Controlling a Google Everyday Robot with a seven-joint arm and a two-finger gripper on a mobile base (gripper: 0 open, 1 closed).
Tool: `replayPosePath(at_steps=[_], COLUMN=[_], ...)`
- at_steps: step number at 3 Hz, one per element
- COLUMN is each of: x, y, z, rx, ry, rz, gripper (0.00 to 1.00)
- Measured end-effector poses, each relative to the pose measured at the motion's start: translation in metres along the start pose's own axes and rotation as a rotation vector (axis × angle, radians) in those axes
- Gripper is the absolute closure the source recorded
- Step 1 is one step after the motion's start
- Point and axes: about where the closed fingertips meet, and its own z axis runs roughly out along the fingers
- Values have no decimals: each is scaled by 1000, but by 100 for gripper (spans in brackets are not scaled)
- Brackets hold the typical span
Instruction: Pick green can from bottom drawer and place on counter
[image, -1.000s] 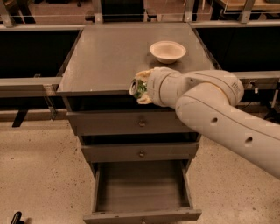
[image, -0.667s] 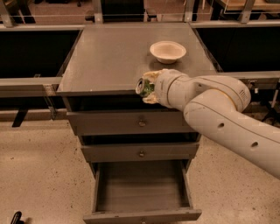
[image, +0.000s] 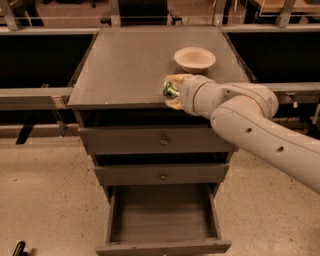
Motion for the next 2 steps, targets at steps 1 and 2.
replayPosePath(at_steps=[1, 2], x=[7, 10], y=[13, 22], z=[36, 85], rx=[-21, -63], ry=[-25, -85], rz=[-34, -20], gripper=[100, 100])
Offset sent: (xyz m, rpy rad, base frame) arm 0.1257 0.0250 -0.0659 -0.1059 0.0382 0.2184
